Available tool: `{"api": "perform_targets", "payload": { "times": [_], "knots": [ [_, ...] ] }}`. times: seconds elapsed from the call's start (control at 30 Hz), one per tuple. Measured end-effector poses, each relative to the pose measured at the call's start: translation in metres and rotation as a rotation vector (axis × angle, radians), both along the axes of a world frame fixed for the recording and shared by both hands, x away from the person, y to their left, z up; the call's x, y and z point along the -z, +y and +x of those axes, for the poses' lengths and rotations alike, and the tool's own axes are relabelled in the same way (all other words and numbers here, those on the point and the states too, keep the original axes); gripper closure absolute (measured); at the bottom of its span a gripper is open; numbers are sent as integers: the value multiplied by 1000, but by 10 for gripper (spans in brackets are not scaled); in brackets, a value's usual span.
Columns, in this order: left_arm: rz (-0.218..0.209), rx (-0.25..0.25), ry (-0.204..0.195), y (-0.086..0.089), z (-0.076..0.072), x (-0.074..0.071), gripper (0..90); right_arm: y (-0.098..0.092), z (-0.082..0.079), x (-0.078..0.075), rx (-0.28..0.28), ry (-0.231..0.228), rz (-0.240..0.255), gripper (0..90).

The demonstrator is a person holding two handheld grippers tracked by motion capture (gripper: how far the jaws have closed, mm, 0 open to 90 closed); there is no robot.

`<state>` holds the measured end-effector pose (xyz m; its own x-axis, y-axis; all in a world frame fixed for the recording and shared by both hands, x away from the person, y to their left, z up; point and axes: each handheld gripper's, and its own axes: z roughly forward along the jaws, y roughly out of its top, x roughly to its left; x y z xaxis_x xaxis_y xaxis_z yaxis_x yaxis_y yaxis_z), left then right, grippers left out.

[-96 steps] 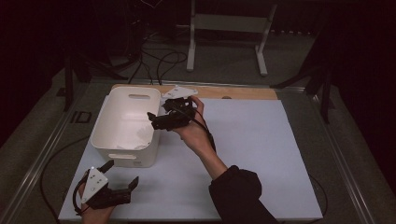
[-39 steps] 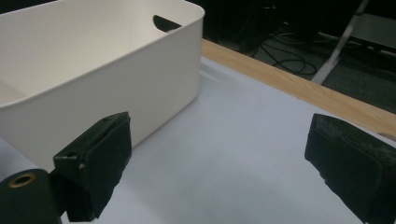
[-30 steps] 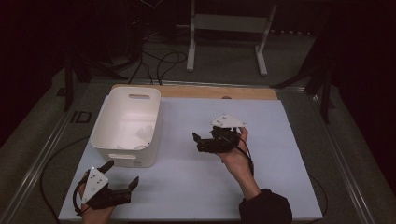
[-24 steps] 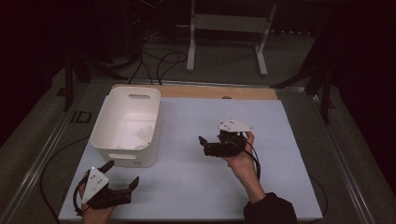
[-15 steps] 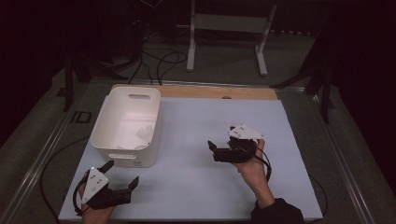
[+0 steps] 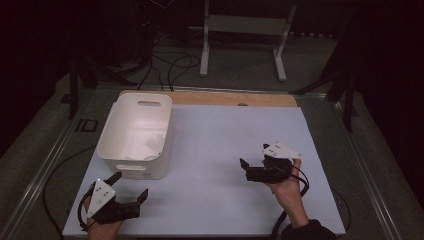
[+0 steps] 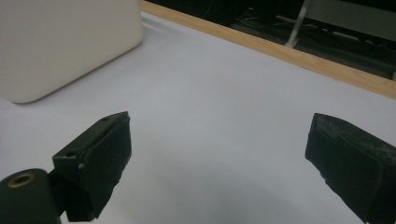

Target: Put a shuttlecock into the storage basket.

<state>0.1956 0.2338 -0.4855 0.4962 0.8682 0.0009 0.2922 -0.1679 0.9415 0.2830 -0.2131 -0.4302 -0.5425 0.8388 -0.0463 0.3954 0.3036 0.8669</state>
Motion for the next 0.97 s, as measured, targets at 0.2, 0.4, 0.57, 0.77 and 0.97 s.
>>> {"api": "perform_targets", "payload": {
  "times": [0.2,0.4,0.57,0.77,0.97],
  "knots": [
    [-8,-2,0,1,0,0,0,-22,-11,16,10,1,31,70],
    [-16,-5,-4,1,2,-1,0,-44,-24,34,5,-29,74,71],
    [-30,-8,-11,2,3,-1,0,-50,-37,39,14,-110,107,71],
    [-42,-7,-21,1,6,-2,0,-51,-44,42,25,-159,125,71],
    [-38,-15,-18,1,11,-1,0,-51,-45,49,39,-147,123,71]
  ]
}}
